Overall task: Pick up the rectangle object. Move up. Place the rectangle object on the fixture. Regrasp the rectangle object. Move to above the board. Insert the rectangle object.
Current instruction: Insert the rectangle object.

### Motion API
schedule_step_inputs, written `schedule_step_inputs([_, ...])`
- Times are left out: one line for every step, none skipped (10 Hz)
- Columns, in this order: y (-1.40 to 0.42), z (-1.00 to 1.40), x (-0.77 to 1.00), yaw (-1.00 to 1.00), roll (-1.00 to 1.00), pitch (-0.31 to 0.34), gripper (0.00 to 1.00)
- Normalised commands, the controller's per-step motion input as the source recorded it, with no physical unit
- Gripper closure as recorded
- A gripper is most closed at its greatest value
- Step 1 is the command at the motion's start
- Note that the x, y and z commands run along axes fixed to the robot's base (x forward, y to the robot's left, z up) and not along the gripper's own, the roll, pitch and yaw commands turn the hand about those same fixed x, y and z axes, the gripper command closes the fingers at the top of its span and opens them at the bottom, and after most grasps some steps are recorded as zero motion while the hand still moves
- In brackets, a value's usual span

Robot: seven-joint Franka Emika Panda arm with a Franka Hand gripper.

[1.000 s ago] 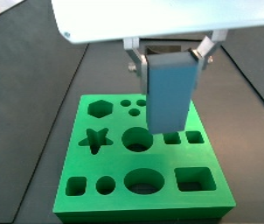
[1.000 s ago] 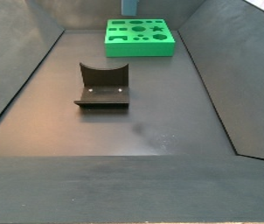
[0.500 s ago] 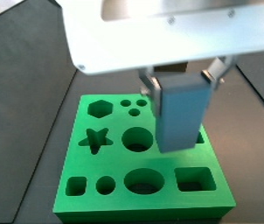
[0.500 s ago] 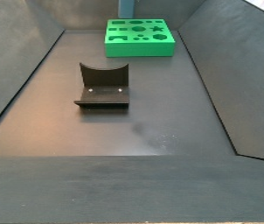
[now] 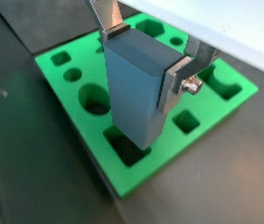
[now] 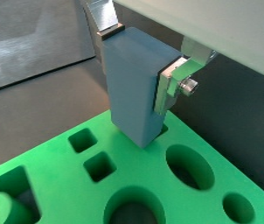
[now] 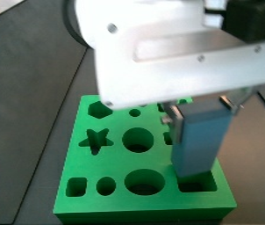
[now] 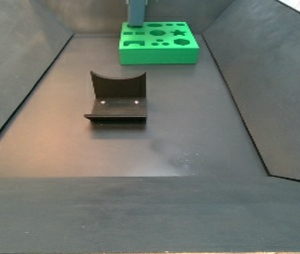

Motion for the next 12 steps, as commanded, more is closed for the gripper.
schedule_step_inputs([-0.76, -0.29, 0.42, 0.00, 0.00, -0.130, 1.00])
schedule_step_inputs([-0.72, -0.32, 0.29, -0.18, 0.00, -0.186, 1.00])
schedule_step_inputs([-0.59, -0.23, 0.16, -0.23, 0.00, -0.156, 1.00])
schedule_step_inputs([-0.39, -0.08, 0.00, -0.22, 0.05, -0.069, 1.00])
schedule_step_inputs([-0.16, 0.00, -0.05, -0.04, 0.08, 0.000, 1.00])
schedule_step_inputs([0.00, 0.00, -0.20, -0.23, 0.05, -0.026, 1.00])
schedule_step_inputs([0.00, 0.01, -0.17, -0.23, 0.01, -0.006, 1.00])
schedule_step_inputs([0.00, 0.12, -0.07, -0.15, 0.01, 0.000, 1.00])
schedule_step_inputs([0.00, 0.23, -0.05, -0.17, 0.00, 0.000, 1.00])
schedule_step_inputs([0.00, 0.15, -0.04, -0.14, 0.00, 0.000, 1.00])
schedule_step_inputs([0.00, 0.09, 0.00, -0.13, 0.01, 0.000, 1.00])
schedule_step_inputs([0.00, 0.00, 0.00, -0.06, 0.00, 0.000, 1.00])
